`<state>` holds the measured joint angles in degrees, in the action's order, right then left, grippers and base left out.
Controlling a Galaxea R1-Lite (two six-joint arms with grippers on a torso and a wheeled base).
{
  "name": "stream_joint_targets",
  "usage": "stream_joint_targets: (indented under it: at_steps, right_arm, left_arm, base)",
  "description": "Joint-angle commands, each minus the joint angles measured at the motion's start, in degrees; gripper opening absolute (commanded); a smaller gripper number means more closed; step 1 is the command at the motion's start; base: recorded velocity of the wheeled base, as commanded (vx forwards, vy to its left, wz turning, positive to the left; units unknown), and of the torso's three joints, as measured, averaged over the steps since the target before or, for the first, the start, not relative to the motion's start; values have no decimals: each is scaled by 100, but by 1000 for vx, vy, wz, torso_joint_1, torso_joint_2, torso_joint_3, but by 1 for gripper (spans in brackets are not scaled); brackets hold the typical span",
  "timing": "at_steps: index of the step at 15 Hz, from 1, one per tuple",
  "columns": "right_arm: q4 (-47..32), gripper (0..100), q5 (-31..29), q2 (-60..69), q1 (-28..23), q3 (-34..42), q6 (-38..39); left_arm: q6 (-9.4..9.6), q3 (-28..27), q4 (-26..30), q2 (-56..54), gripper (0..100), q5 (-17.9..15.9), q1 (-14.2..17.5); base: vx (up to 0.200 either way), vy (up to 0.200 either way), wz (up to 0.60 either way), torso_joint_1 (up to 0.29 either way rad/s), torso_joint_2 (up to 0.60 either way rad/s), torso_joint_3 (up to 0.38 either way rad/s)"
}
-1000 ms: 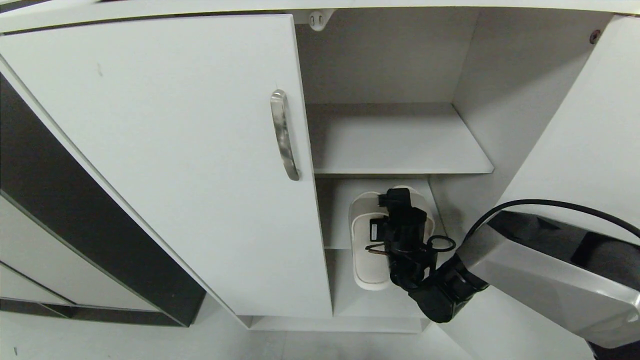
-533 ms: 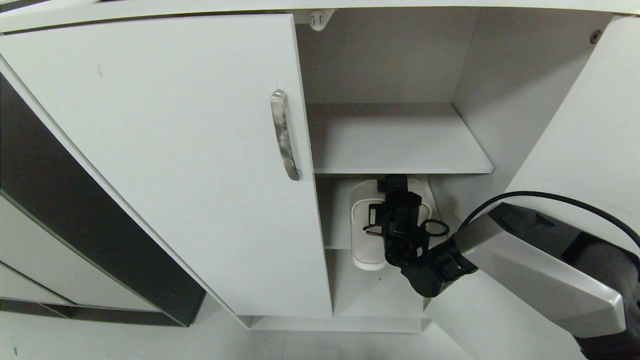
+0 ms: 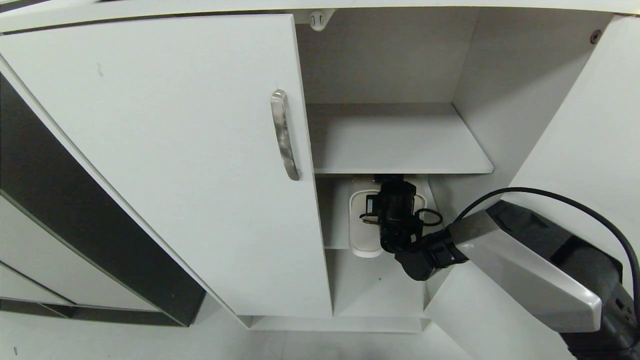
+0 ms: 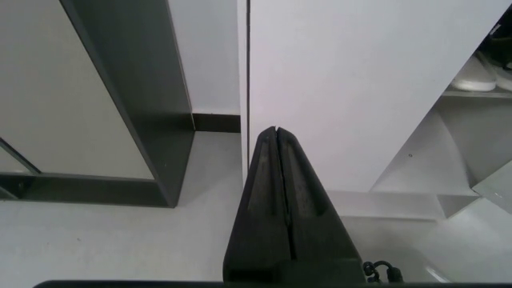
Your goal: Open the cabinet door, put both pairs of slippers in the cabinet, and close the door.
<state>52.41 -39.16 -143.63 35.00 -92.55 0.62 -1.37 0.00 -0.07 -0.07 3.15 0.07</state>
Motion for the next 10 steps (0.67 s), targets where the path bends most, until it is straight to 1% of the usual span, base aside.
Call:
stream_joint_targets:
  at_steps: [1, 7, 8, 10]
  right_arm:
    - [-11, 0, 13, -113, -28, -61, -1]
    - [6, 0, 13, -201, -81, -70, 8]
    - [6, 100, 13, -236, -81, -88, 8]
    - [-2, 100, 13, -280, -81, -105, 8]
  left_arm:
    - [-4, 0, -1, 7, 0, 2, 1]
    - [-4, 0, -1, 7, 0, 2, 1]
    - [-4, 0, -1, 7, 0, 2, 1]
    - [-4, 0, -1, 7, 0, 2, 1]
  base:
    - [0, 0, 0, 0, 0, 0]
    - [0, 0, 0, 0, 0, 0]
    - [0, 0, 0, 0, 0, 0]
    - [0, 0, 0, 0, 0, 0]
